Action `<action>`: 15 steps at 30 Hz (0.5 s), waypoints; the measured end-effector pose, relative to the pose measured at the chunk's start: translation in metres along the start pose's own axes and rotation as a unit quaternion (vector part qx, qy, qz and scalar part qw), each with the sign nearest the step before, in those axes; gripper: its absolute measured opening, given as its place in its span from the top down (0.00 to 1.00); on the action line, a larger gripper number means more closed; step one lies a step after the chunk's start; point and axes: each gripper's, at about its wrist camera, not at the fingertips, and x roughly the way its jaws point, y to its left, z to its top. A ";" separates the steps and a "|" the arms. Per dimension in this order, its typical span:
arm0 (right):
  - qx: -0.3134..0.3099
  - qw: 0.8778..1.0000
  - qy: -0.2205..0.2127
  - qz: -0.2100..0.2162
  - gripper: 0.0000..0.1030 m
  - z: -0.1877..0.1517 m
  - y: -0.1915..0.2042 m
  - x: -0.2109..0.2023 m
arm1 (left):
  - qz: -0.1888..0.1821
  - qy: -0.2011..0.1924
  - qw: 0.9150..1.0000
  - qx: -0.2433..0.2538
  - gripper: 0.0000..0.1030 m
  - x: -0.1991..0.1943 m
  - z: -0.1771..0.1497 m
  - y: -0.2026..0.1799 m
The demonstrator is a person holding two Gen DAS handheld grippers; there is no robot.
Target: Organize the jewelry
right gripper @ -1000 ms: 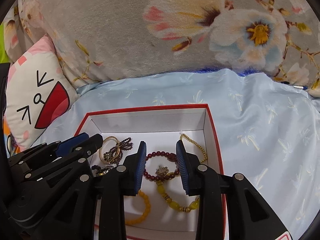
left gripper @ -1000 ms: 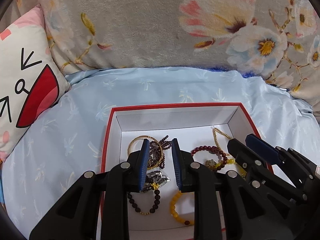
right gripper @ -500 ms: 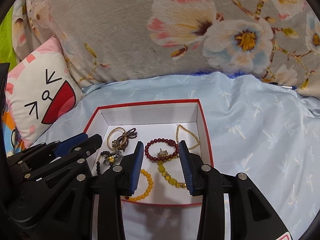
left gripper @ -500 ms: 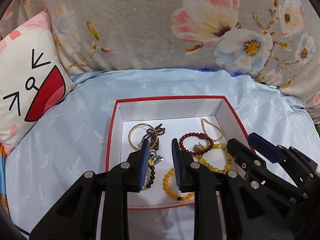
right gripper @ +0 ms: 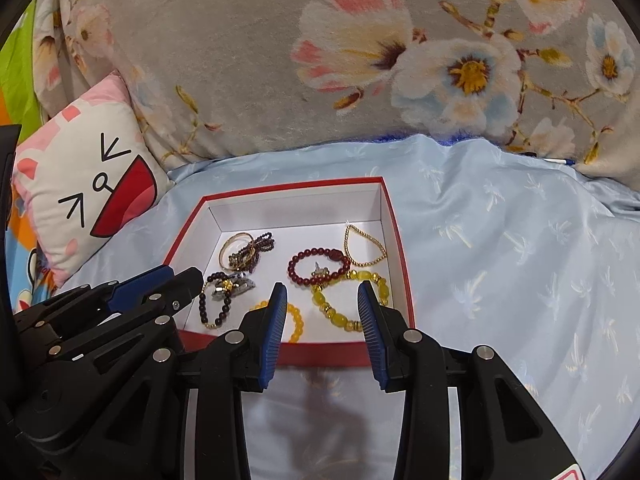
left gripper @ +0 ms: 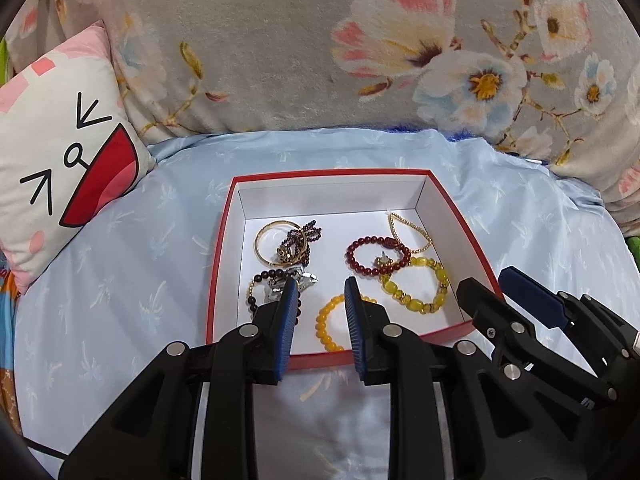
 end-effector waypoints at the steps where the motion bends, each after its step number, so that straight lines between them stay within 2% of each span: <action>1: -0.002 1.000 0.001 -0.003 0.64 -0.002 0.000 -0.001 | 0.003 -0.001 1.000 0.002 0.76 -0.001 -0.002 -0.001; 3: -0.008 1.000 -0.002 -0.016 0.63 -0.004 0.000 -0.003 | 0.021 -0.007 1.000 0.006 0.66 -0.003 -0.005 -0.003; 5: -0.007 1.000 -0.003 -0.024 0.61 -0.006 -0.002 -0.005 | 0.036 -0.013 0.999 0.006 0.51 -0.005 -0.007 -0.001; 9: 0.007 0.999 -0.007 -0.033 0.44 -0.007 -0.011 -0.009 | 0.047 -0.020 0.999 -0.005 0.38 -0.009 -0.009 0.006; 15: 0.016 0.998 -0.019 -0.055 0.30 -0.011 -0.019 -0.017 | 0.073 -0.031 0.997 -0.010 0.20 -0.015 -0.014 0.009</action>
